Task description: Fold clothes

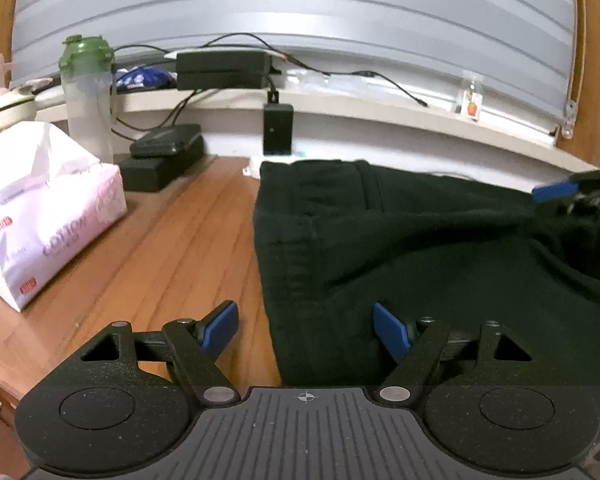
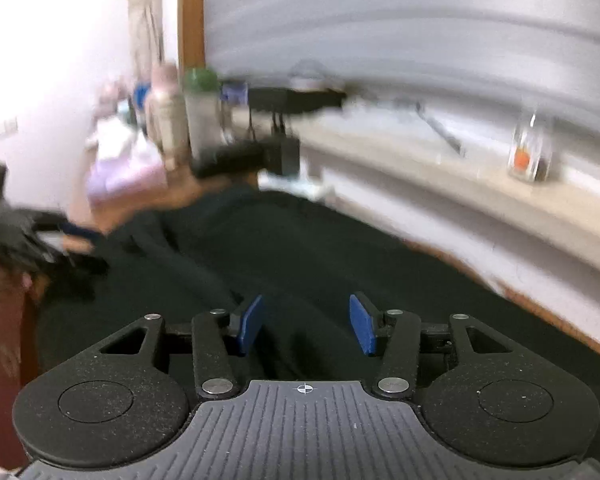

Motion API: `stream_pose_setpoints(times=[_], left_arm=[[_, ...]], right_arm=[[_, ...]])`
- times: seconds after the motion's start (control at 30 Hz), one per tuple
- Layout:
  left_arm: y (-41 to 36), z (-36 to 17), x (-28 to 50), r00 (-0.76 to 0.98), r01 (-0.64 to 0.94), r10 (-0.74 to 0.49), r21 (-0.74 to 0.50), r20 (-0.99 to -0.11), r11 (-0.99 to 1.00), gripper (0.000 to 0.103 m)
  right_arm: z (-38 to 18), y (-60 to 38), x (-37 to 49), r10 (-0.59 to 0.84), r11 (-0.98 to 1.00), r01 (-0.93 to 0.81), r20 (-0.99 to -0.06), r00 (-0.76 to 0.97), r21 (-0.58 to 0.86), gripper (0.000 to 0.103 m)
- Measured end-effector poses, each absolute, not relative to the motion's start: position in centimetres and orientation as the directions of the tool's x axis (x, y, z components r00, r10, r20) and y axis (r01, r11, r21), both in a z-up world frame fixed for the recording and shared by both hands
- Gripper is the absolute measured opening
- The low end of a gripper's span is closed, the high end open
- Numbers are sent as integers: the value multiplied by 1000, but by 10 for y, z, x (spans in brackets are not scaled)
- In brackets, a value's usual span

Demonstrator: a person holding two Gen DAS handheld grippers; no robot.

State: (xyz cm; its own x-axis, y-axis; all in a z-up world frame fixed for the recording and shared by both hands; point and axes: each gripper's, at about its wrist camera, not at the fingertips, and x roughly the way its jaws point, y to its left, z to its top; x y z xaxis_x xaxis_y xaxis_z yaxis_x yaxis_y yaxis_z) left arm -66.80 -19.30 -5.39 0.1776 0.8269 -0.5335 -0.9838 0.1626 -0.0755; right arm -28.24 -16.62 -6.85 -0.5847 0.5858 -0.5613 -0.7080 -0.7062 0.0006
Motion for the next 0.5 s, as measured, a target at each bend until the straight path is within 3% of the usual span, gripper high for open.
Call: stream_pose_setpoints(times=[0.13,0.2,0.4,0.5], left_arm=[[-193,-58,-670,187,-982,824,-94,-534,162,78],[-193,-60,-670,193,-981,823,-103,-535,164,78],[-198,-57,-669,184,-983,833,-86,-523,163,78],[-200,-54,-668,215,-977,830,-105,-515,187,78]], right_arm=[[-88,-159,-293,583,-718,-693,-602,-545,-67,49],[-85,-158,-289,574,-722,-691,-587,-571,-33,9],[-38,-185,-260,771,-600,-789,-357,-528,-130,3],[-39,-172,-246,782,-553,-823,-424,-458,-130,4]])
